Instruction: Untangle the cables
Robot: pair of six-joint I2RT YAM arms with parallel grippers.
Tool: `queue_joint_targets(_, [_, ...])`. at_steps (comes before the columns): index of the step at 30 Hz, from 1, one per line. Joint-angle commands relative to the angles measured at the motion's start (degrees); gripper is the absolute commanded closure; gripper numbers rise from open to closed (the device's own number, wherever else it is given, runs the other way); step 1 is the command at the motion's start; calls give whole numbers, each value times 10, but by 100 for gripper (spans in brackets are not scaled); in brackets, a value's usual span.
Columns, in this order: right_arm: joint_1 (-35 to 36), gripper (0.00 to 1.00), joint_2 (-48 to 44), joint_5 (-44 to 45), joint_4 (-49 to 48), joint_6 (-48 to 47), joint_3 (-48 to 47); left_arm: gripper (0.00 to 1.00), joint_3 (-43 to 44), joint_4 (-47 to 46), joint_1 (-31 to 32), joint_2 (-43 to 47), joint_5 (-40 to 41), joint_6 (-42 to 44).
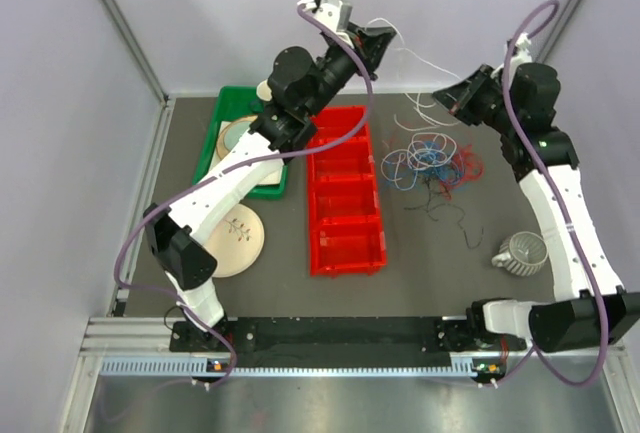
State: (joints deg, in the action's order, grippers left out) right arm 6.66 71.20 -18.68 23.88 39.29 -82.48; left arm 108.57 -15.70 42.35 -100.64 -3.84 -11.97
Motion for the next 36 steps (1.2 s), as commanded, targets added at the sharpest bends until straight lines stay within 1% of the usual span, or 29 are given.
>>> queue_joint_targets(1, [20,100,35,-19,-35,3,-22,100,-24,16,-29,16,1,-4])
queue_joint_targets(5, [50,100,83,-8,-47,2,-49,100,-41,25,-46,3,5,-10])
queue_joint_targets(7, [61,100,105,-10,-54,-1,-69,100,-42,34,-61,-8,6,-23])
queue_joint_targets(8, [68,100,132,-10,-55,-1,-77,100,-42,40,-75,-17,1,-31])
queue_joint_targets(14, [77,100,220,-15,-67,11,-138,100,-32,52,-122,-59,-26,-56])
queue_joint_targets(17, [88,100,264,7,-78,7,-167,100,-30,62,-133,-80,-13,-52])
queue_joint_targets(20, [96,100,309,8,-95,18,-197,100,-29,64,-145,-97,-8,-52])
queue_joint_targets(27, [107,100,419,23,-101,25,-280,100,-38,54,-167,-129,5,-46])
queue_joint_targets(28, [107,100,450,21,-99,27,-310,100,-44,48,-169,-132,3,-46])
queue_joint_targets(31, [107,100,496,8,-96,39,-365,100,-41,51,-176,-149,3,-47])
queue_joint_targets(32, [107,100,517,4,-95,40,-372,100,-42,50,-177,-156,0,-46])
queue_joint_targets(36, [111,100,547,2,-94,46,-373,100,-57,52,-178,-170,11,-35])
